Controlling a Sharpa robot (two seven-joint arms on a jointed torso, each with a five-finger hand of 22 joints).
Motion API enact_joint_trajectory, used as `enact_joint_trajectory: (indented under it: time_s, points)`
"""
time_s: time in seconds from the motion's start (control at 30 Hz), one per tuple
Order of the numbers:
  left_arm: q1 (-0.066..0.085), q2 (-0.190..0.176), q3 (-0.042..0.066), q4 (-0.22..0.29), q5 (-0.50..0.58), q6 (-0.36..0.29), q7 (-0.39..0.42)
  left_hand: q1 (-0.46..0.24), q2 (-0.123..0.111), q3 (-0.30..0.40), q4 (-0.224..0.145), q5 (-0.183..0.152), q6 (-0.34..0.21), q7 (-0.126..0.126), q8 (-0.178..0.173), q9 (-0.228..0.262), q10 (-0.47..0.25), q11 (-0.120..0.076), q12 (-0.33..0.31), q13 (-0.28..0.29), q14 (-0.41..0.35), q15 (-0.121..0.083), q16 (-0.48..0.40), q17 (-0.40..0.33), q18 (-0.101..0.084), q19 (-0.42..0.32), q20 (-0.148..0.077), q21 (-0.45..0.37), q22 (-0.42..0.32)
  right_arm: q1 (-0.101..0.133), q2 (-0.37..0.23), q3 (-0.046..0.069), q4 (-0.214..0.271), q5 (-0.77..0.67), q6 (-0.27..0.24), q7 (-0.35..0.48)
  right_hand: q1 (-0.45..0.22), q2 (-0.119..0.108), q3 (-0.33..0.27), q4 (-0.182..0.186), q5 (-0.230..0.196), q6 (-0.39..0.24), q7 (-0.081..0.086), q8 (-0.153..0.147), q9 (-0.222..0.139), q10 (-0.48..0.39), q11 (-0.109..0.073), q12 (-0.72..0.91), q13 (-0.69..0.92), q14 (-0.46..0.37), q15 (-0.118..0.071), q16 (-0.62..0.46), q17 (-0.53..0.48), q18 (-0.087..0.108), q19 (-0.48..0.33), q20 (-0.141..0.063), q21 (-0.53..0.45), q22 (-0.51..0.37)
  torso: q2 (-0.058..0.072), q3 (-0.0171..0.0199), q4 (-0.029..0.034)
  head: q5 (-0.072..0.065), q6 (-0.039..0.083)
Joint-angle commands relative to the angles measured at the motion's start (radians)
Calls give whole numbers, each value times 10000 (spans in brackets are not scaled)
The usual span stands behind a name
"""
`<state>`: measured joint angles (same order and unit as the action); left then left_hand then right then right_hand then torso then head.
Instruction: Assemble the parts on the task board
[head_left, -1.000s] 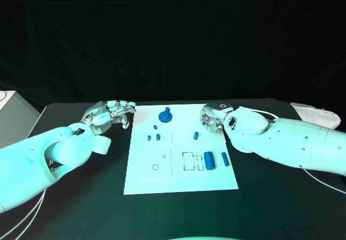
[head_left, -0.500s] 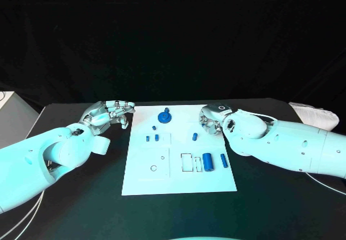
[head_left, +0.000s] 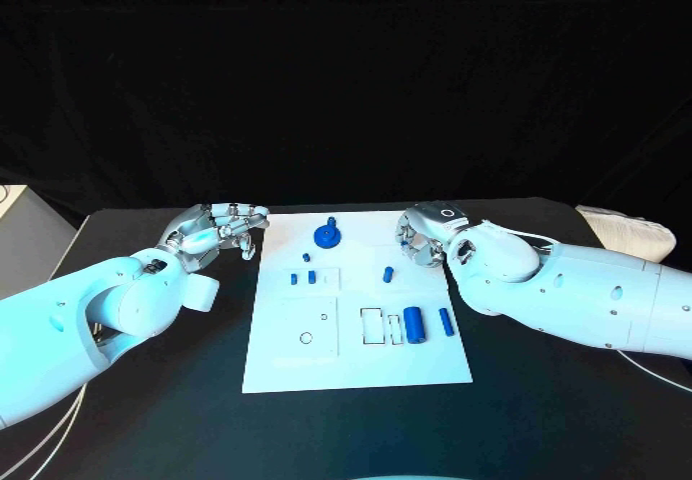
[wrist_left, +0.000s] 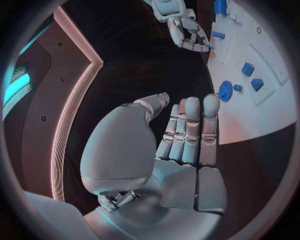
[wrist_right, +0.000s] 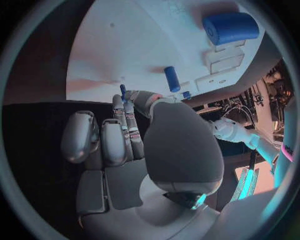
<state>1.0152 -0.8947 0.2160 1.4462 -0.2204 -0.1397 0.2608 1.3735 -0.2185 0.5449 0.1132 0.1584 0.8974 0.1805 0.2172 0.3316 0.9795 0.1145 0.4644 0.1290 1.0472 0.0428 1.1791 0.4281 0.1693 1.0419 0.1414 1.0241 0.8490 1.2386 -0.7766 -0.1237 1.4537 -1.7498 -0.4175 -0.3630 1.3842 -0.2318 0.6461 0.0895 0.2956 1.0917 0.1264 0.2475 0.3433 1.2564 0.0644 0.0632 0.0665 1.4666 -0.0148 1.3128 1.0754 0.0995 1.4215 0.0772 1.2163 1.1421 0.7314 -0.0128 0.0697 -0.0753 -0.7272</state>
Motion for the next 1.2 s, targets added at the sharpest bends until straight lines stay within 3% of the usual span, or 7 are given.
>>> enact_joint_trajectory:
  time_s: [0.03, 0.13, 0.4, 0.6, 0.73, 0.93, 1.2]
  points:
    - [-4, 27, 10, -6, -86, 65, 118, 51, 37, -45, -27, -3, 60, -2, -30, 16, -21, -3, 2, -4, 60, -6, -40, 9, -21, 4, -19, -29, -16, 15, -94, 18, 148, -123, -448, -50, -71, -6, -51, -21, -51, 36, 24, 19, 17, 47, 5, 8, 18, 220, -51, 78, 35, -129, 91, 7, 71, 59, 4, -4, 9, -16, 10]
    - [-4, 29, 10, -20, -88, 77, 109, 51, 37, -45, -27, -3, 60, -2, -30, 16, -21, -3, 2, -4, 60, -6, -40, 9, -21, 4, -19, -29, -16, 37, -231, 37, 351, -24, -434, -46, -71, -7, -51, -21, -51, 37, 24, 19, 17, 47, 5, 8, 18, 220, -51, 78, 35, -129, 92, 7, 71, 59, 1, -7, 8, -11, 7]
    - [-11, 53, 10, -56, -91, 104, 104, 52, 36, -48, -24, -3, 55, 2, -32, 16, -35, 2, -6, -7, 64, -3, -41, 11, -20, 3, -19, -34, -21, 81, -613, 88, 1425, 245, -486, 23, -78, -8, -53, -24, -61, 37, 20, 25, 27, 52, 1, 9, 18, 225, -53, 96, 63, -149, 123, 7, 152, 158, 5, -4, -12, 58, 0]
    - [-45, 111, 10, -82, -91, 115, 115, 57, 39, -50, -22, -3, 53, 4, -33, 16, -50, 6, -15, -10, 69, 1, -42, 14, -22, 8, -19, -33, -19, 27, -510, 95, 2061, 359, -575, 159, -77, -11, -51, -31, -60, 31, 20, 26, 32, 51, -1, 7, 18, 223, -54, 95, 54, -149, 124, 6, 155, 163, 4, -15, 7, 138, 0]
    - [-60, 137, 10, -81, -87, 106, 142, 62, 42, -50, -22, -2, 52, 5, -33, 17, -56, 7, -19, -11, 72, 2, -43, 15, -24, 16, -19, -26, -10, -99, -324, 95, 2422, 513, -515, 410, -91, -27, -56, -36, -45, 13, 28, 24, 40, 37, 6, -1, 14, 223, -53, 100, 50, -148, 122, 6, 154, 162, -7, -28, 21, 263, -24]
    - [-68, 152, 10, -70, -75, 86, 176, 62, 42, -50, -22, -2, 52, 5, -33, 17, -56, 7, -19, -11, 72, 2, -43, 15, -24, 16, -19, -26, -10, -363, 69, 89, 2656, 561, -512, 657, -97, -28, -53, -40, -20, 4, 33, 23, 47, 31, 8, -3, 12, 222, -52, 103, 48, -147, 120, 6, 153, 162, -1, -30, 23, 442, -72]
    - [-72, 153, 10, -24, -70, 89, 175, 74, 47, -48, -25, -1, 52, 5, -32, 17, -65, 9, -23, -13, 76, 4, -44, 18, -26, 27, -19, -18, 0, -790, 604, 62, 2528, 551, -473, 859, -88, -25, -39, -66, 47, -21, 43, 23, 65, 20, 13, -6, 10, 221, -49, 118, 57, -147, 119, 7, 157, 170, 14, -26, 16, 571, -113]
